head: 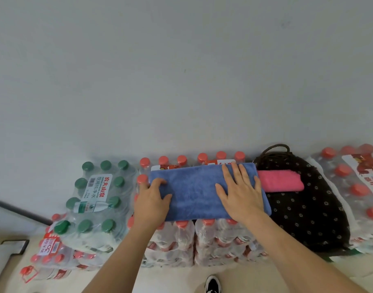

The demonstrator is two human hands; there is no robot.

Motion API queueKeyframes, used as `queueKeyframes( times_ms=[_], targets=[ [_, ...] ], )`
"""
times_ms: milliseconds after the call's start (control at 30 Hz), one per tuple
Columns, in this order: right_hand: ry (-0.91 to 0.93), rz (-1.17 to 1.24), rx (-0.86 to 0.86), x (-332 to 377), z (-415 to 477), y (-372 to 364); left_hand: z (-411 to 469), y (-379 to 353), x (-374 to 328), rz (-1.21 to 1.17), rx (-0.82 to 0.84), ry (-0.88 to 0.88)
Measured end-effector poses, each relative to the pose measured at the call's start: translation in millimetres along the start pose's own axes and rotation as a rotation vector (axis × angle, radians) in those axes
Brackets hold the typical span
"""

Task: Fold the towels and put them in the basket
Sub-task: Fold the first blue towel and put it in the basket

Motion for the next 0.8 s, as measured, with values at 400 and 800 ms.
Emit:
queueKeyframes(
  times_ms=[400, 800],
  targets=[
    [0.302, 0.414, -0.064, 127.4, -46.9, -3.4, -1.6, 35.7, 20.1, -0.791, 0.080, 0.130],
    [-0.504, 2.109, 0.430, 85.7, -38.5, 18.8, -39.0, 39.3, -122.9, -0.764, 0.324, -0.233]
  ],
)
Point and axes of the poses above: each hand's wrist, its own z-axis towards the middle knuckle, its own y-axis out of the back of the hand, x = y × z, the point moved 9 cm from there along z, towards the middle knuckle, and after that the axes turned 3 degrees about z, right-handed, at the moved point
